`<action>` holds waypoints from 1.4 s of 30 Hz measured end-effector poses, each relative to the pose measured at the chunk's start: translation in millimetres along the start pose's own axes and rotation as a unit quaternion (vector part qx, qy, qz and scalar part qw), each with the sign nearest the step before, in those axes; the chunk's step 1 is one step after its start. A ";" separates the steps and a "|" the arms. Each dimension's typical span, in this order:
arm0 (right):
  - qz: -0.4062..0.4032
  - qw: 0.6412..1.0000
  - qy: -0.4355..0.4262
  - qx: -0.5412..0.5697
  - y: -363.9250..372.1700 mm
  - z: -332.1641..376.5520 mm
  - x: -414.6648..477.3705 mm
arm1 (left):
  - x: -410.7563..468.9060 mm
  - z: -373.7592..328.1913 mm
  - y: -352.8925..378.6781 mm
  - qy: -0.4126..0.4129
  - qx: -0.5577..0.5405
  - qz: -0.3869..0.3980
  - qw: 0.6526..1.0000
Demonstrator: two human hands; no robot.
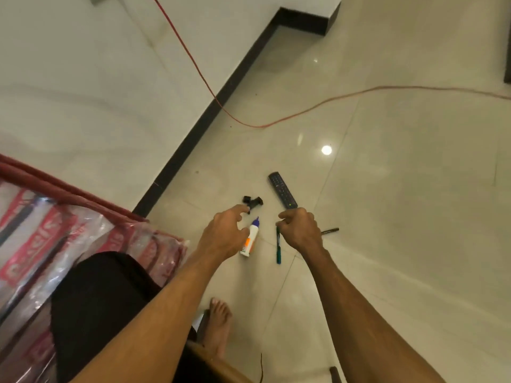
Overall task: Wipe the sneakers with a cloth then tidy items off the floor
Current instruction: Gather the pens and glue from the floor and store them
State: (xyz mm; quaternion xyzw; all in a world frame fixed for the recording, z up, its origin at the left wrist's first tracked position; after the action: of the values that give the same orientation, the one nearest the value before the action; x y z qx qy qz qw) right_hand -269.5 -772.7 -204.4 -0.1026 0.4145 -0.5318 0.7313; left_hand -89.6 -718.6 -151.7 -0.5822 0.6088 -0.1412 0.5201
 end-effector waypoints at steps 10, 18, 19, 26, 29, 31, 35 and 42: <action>-0.014 0.991 0.131 0.007 64.9 -87.5 49.7 | 31.2 18.8 83.1 -0.086 -0.169 0.058 0.980; 0.002 0.982 0.186 0.001 120.7 -134.8 88.4 | 55.3 48.1 117.2 -0.131 -0.188 0.076 0.970; 0.005 0.981 0.193 -0.002 129.8 -141.9 92.9 | 59.3 51.5 121.5 -0.131 -0.187 0.080 0.970; 0.008 0.973 0.229 -0.029 158.8 -178.9 118.6 | 72.8 70.4 137.2 -0.143 -0.210 0.086 0.963; 0.005 0.971 0.238 -0.030 166.6 -188.9 127.2 | 76.3 73.6 142.4 -0.153 -0.225 0.085 0.958; 0.002 0.972 0.231 -0.033 172.3 -191.2 132.7 | 76.3 74.0 144.3 -0.159 -0.235 0.087 0.955; -0.011 0.977 0.208 -0.038 180.2 -192.6 138.1 | 74.9 77.3 146.3 -0.169 -0.248 0.097 0.949; -0.015 0.978 0.204 -0.029 183.1 -192.6 129.6 | 75.3 79.0 140.7 -0.183 -0.256 0.108 0.943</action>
State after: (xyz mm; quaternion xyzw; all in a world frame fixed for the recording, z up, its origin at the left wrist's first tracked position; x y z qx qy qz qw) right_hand -268.6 -752.8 -499.5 -0.0194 0.5687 -0.5404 0.6198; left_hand -89.1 -709.0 -329.5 -0.6421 0.5783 0.1858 0.4678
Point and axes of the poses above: each hand's wrist, its own x-axis towards the middle knuckle, its own y-axis out of the palm, z = x × y, the point moved 9 cm from there along x, towards the middle knuckle, and after that the axes turned 5 degrees about x, right-handed, at the moved point
